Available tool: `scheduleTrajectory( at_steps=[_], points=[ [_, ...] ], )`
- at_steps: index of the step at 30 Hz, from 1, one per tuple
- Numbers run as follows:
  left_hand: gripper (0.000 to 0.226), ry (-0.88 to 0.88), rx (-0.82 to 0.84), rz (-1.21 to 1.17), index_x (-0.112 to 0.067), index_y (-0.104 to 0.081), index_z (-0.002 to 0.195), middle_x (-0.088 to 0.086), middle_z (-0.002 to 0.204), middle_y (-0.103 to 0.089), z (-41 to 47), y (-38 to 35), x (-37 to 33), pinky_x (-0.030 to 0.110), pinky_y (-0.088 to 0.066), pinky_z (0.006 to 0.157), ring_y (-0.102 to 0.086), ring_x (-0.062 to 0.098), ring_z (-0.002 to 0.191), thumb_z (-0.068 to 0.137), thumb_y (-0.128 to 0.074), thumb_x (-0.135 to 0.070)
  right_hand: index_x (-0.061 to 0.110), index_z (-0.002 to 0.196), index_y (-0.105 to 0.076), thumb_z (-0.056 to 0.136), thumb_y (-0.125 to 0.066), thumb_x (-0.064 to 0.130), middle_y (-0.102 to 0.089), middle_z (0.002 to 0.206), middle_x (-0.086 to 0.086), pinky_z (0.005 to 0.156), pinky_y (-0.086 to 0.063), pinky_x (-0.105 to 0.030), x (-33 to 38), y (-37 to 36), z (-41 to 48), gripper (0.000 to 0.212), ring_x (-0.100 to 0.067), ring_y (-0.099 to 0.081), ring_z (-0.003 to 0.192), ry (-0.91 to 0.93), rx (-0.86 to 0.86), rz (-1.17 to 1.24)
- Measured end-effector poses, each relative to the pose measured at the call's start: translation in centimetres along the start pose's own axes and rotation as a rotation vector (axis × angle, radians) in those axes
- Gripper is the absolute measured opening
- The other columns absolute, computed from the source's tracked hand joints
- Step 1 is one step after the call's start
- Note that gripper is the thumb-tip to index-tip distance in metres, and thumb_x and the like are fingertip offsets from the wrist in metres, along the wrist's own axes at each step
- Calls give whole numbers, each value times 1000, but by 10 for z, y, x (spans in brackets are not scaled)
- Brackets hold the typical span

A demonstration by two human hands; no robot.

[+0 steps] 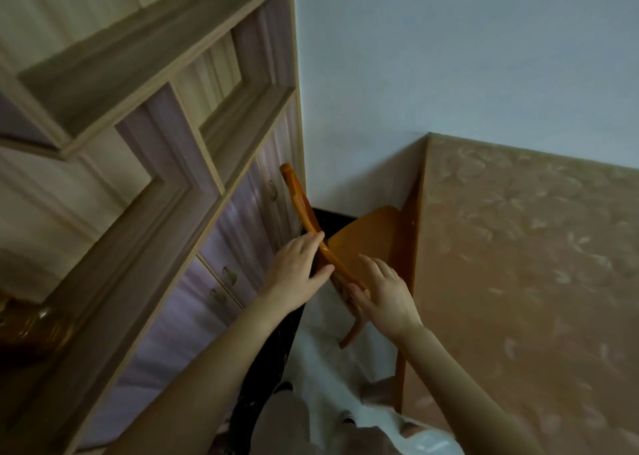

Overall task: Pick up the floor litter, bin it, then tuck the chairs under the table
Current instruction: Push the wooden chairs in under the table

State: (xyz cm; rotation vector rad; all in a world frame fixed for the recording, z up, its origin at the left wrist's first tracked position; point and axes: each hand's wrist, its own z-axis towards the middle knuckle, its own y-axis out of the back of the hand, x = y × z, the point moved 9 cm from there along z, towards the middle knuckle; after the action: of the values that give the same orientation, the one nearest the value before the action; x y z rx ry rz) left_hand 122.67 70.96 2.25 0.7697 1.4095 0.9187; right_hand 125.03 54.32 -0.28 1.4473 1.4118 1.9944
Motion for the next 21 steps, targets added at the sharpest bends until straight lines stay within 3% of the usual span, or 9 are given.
scheduleTrajectory(
  at_steps=[3, 6, 11, 14, 16, 18, 21],
  points=[
    [90, 256, 56, -324, -16, -10, 154, 3, 160, -18, 25, -13, 37, 38, -24, 115, -20, 21, 146, 88, -60, -51, 22, 150, -35, 98, -53, 41, -44, 146, 2, 104, -40, -28, -9, -21, 12, 58, -16, -49, 126, -114, 69, 103],
    [104, 440, 141, -581, -19, -4, 155, 4, 161, -16, 45, -33, 68, 42, -25, 116, -19, 22, 146, 81, -69, -54, 23, 145, -42, 99, -53, 37, -50, 138, 4, 98, -46, -26, -13, -36, 23, 50, -11, -56, 114, -199, 92, 189],
    [108, 487, 150, -695, -22, -5, 155, 5, 157, -27, 71, -48, 93, 40, -28, 113, -28, 22, 143, 78, -77, -42, 31, 138, -50, 99, -52, 39, -55, 125, 13, 96, -50, -32, -19, -64, 39, 40, -3, -56, 107, -243, 148, 288],
    [106, 482, 149, -773, -21, -6, 155, 5, 155, -32, 77, -57, 100, 33, -32, 108, -32, 20, 142, 79, -79, -30, 36, 140, -45, 98, -51, 44, -55, 124, 14, 94, -48, -23, -26, -76, 45, 43, -1, -57, 106, -288, 176, 279],
    [104, 493, 141, -803, -20, -7, 155, 6, 154, -34, 80, -61, 104, 30, -34, 105, -33, 20, 141, 80, -79, -23, 39, 137, -46, 99, -51, 44, -57, 118, 12, 83, -47, -13, -29, -79, 48, 39, -1, -62, 94, -310, 170, 275],
    [104, 502, 120, -833, -19, -9, 155, 8, 154, -34, 80, -63, 108, 31, -35, 106, -33, 20, 141, 78, -80, -18, 38, 133, -50, 99, -53, 39, -61, 111, 11, 74, -46, -9, -30, -80, 50, 35, 0, -66, 83, -338, 135, 312],
    [105, 503, 112, -863, -18, -11, 155, 10, 153, -34, 81, -66, 112, 35, -36, 109, -33, 21, 141, 77, -81, -15, 33, 132, -57, 98, -55, 36, -65, 109, 13, 75, -45, -7, -30, -78, 50, 34, 3, -66, 80, -343, 59, 304]
  ],
)
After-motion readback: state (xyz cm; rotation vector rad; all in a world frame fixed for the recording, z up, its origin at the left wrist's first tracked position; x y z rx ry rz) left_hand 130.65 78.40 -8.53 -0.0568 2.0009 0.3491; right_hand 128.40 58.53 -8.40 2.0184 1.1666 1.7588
